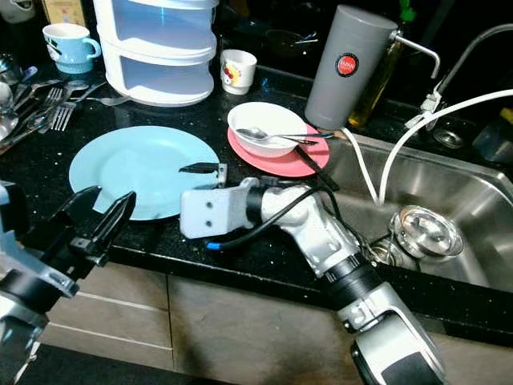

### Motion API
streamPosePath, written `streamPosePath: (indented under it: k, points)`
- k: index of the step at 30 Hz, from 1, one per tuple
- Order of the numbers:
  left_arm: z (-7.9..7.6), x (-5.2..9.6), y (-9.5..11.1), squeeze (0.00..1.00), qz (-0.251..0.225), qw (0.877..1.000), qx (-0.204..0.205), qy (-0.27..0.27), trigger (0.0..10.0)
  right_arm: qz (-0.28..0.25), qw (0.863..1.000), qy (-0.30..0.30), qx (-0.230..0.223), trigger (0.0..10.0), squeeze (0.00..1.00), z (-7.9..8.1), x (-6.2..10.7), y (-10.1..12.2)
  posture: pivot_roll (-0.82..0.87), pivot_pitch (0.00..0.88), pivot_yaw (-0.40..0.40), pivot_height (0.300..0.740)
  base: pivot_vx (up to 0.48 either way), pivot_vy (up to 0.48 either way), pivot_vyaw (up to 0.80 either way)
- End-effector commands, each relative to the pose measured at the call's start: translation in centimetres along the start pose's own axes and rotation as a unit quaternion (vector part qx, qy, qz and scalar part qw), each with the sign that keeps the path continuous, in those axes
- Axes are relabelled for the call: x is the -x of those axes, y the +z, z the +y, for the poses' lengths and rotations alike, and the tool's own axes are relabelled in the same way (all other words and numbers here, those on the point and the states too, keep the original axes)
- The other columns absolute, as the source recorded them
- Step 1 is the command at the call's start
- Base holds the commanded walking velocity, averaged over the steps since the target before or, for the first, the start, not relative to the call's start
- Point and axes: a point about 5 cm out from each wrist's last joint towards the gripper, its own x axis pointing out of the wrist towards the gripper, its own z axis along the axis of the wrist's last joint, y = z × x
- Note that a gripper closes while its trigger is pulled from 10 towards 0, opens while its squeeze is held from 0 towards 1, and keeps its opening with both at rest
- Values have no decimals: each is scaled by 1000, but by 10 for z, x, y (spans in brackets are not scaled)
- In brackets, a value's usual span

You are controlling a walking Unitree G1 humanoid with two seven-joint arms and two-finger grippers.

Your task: Kitchen organization

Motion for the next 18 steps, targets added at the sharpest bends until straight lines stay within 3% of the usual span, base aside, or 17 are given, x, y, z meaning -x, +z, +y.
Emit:
streamPosePath:
  k: [1,3,4,7,8,18]
  points:
    - [-1,1,1,0,-1,1000,-4,-2,10000,17,999,31,6,10000,0,12,-3,-5,258,0,-192,740,0,0,0]
    - [-1,1,1,0,-1,1000,-4,-2,10000,17,999,31,10,10000,0,13,-4,-5,258,0,-192,740,0,0,0]
    - [-1,1,1,0,-1,1000,-4,-2,10000,21,999,36,28,6784,0,14,-8,-4,260,0,-193,740,0,0,0]
    - [-1,1,1,0,-2,1000,-5,-1,10000,25,998,38,42,6784,0,14,-10,-4,260,0,-193,740,0,0,0]
    - [-1,1,2,0,-2,1000,-5,-1,10000,26,998,41,48,0,0,15,-12,-4,262,0,-194,740,0,0,0]
    - [-2,3,1,0,-2,1000,1,5,10000,48,995,41,75,0,0,17,-16,-9,267,0,-199,740,0,0,0]
